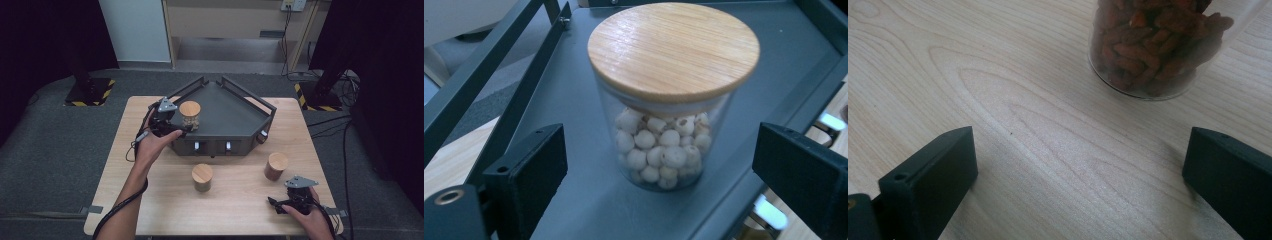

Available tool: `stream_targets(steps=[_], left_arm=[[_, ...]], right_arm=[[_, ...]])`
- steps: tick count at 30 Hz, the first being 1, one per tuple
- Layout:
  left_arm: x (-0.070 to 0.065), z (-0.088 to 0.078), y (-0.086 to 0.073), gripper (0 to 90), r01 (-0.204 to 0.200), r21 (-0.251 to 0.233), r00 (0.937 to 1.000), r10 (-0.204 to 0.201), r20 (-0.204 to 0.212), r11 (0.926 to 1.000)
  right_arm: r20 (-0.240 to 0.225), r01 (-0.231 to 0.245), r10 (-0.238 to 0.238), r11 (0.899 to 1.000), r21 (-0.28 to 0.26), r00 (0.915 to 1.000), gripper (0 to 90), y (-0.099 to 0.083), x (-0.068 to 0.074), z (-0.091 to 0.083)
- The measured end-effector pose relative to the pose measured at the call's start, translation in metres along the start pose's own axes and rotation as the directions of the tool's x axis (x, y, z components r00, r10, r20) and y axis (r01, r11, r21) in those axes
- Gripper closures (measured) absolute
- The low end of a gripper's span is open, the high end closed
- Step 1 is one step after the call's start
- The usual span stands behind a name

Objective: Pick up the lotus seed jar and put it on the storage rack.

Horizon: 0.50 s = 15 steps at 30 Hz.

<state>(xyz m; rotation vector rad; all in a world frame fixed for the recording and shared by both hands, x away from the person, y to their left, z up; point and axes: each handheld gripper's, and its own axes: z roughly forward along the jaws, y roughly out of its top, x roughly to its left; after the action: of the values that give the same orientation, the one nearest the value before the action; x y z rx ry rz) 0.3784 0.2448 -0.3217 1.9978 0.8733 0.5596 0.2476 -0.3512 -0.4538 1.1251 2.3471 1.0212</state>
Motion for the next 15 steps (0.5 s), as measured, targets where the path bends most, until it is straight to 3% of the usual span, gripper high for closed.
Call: stream_targets(steps=[15], left_arm=[[-0.016, -0.022, -0.011, 5.7, -0.028, -0.005, 0.9996, 0.028, -0.001, 0.9996]], right_arm=[[0.0, 0.0, 0.0, 1.0, 0.0, 1.0, 1.5, 0.0, 0.0, 0.0]])
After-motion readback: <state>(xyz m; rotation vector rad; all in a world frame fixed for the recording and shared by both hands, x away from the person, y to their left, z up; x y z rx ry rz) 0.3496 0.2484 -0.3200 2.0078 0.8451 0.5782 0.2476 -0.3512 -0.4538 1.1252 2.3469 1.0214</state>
